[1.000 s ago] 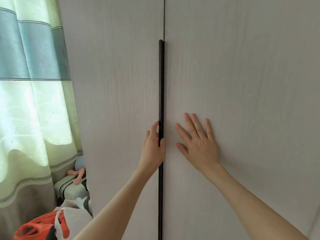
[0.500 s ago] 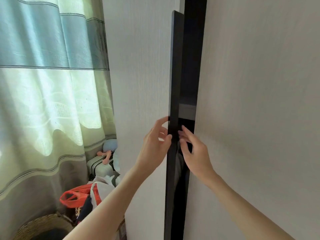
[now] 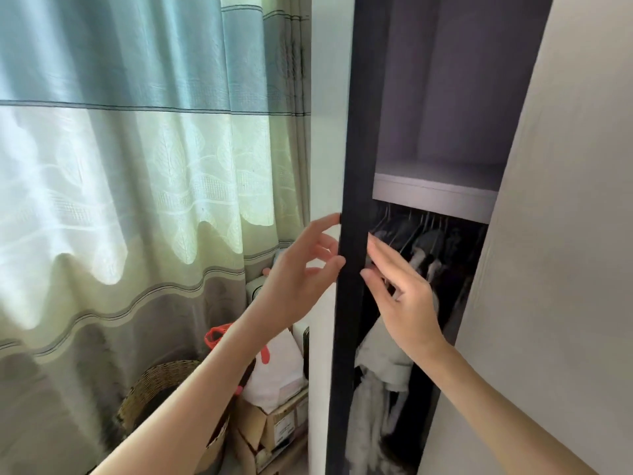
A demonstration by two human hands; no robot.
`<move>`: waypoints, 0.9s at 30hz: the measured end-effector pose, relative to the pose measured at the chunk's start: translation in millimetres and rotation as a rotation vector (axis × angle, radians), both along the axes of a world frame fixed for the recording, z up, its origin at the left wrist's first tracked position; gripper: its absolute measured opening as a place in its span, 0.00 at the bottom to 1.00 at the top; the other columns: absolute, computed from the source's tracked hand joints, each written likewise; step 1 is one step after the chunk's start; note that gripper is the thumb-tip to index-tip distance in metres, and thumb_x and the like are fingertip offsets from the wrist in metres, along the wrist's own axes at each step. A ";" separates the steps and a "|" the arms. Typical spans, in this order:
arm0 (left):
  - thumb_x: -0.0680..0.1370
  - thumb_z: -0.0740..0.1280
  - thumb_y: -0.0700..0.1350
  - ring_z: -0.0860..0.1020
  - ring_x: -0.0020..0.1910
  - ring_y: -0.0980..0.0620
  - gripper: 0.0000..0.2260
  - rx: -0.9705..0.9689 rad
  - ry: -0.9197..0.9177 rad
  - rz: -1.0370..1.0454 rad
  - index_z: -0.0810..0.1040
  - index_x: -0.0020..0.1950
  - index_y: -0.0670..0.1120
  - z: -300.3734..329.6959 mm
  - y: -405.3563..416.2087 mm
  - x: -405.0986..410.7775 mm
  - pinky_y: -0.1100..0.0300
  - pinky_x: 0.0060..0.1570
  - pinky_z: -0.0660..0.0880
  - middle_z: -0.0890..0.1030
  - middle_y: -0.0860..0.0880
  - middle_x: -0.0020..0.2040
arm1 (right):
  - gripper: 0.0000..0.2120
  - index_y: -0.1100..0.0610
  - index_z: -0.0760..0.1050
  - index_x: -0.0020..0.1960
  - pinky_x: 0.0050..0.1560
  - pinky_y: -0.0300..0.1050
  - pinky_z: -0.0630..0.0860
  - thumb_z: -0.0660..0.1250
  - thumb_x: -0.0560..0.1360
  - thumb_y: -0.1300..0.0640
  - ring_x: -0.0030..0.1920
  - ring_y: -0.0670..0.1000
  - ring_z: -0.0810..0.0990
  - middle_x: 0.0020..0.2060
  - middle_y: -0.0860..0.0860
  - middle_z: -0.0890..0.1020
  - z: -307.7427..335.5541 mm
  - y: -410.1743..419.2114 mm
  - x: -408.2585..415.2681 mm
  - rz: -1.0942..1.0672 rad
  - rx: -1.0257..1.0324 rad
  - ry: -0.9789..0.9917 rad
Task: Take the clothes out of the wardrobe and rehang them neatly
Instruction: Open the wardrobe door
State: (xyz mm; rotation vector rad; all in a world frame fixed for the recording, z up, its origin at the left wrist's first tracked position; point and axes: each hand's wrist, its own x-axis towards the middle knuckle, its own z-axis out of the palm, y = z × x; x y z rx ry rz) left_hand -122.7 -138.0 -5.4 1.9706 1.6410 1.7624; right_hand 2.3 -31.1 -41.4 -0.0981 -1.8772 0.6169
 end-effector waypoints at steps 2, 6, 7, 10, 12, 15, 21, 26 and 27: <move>0.73 0.63 0.51 0.77 0.44 0.56 0.19 0.011 -0.012 0.023 0.67 0.62 0.67 -3.5 -12.4 -11.9 0.64 0.45 0.76 0.76 0.55 0.43 | 0.23 0.62 0.64 0.68 0.68 0.36 0.63 0.63 0.75 0.59 0.69 0.41 0.67 0.67 0.48 0.69 1.1 -7.2 -10.6 -0.010 0.124 -0.006; 0.73 0.65 0.50 0.78 0.45 0.51 0.19 0.031 -0.064 0.104 0.69 0.62 0.64 -5.7 -41.5 -39.8 0.61 0.49 0.76 0.78 0.48 0.45 | 0.24 0.63 0.62 0.69 0.71 0.44 0.62 0.63 0.76 0.57 0.71 0.49 0.65 0.69 0.53 0.67 3.4 -20.7 -40.7 -0.017 0.333 -0.045; 0.74 0.65 0.49 0.78 0.44 0.52 0.19 0.044 -0.068 0.134 0.70 0.62 0.62 -4.5 -49.0 -46.1 0.61 0.50 0.76 0.79 0.49 0.44 | 0.25 0.63 0.60 0.70 0.72 0.45 0.61 0.63 0.76 0.57 0.71 0.51 0.64 0.69 0.53 0.66 3.6 -24.3 -50.2 -0.022 0.379 -0.075; 0.76 0.67 0.37 0.78 0.41 0.61 0.19 0.100 -0.168 0.253 0.72 0.59 0.59 -4.3 -69.7 -65.1 0.69 0.45 0.75 0.80 0.60 0.40 | 0.30 0.61 0.54 0.73 0.74 0.45 0.55 0.61 0.77 0.54 0.74 0.50 0.57 0.73 0.52 0.60 3.9 -38.3 -81.7 -0.051 0.483 -0.210; 0.77 0.64 0.33 0.79 0.43 0.60 0.20 0.122 -0.251 0.317 0.73 0.58 0.58 -6.8 -84.1 -79.1 0.68 0.44 0.75 0.81 0.61 0.42 | 0.31 0.58 0.50 0.75 0.74 0.46 0.53 0.59 0.77 0.51 0.75 0.49 0.52 0.74 0.50 0.55 3.9 -48.4 -105.0 -0.061 0.530 -0.287; 0.78 0.61 0.32 0.79 0.54 0.54 0.21 0.099 -0.332 0.328 0.71 0.65 0.54 -10.4 -104.5 -99.4 0.58 0.53 0.76 0.82 0.56 0.54 | 0.35 0.56 0.47 0.75 0.74 0.51 0.54 0.63 0.76 0.54 0.75 0.49 0.50 0.75 0.52 0.54 4.4 -61.6 -140.2 -0.050 0.559 -0.365; 0.75 0.58 0.30 0.77 0.54 0.65 0.26 -0.047 -0.517 0.209 0.68 0.66 0.55 -0.8 -126.8 -131.2 0.68 0.50 0.75 0.81 0.65 0.51 | 0.37 0.54 0.43 0.75 0.74 0.50 0.51 0.64 0.76 0.60 0.76 0.50 0.45 0.76 0.51 0.47 10.6 -78.2 -188.8 -0.025 0.569 -0.493; 0.81 0.58 0.39 0.60 0.71 0.60 0.27 -0.231 -0.490 0.205 0.54 0.75 0.60 -8.0 -129.9 -161.9 0.55 0.70 0.61 0.62 0.69 0.67 | 0.36 0.51 0.32 0.72 0.72 0.51 0.38 0.57 0.80 0.58 0.74 0.50 0.35 0.73 0.48 0.35 19.5 -87.3 -208.7 -0.096 0.634 -0.621; 0.81 0.59 0.42 0.57 0.72 0.60 0.28 -0.285 -0.447 0.218 0.51 0.74 0.62 -10.6 -131.1 -167.5 0.54 0.71 0.59 0.57 0.67 0.71 | 0.35 0.51 0.32 0.73 0.72 0.52 0.38 0.56 0.80 0.57 0.74 0.50 0.35 0.74 0.48 0.34 21.0 -88.3 -211.5 -0.121 0.647 -0.654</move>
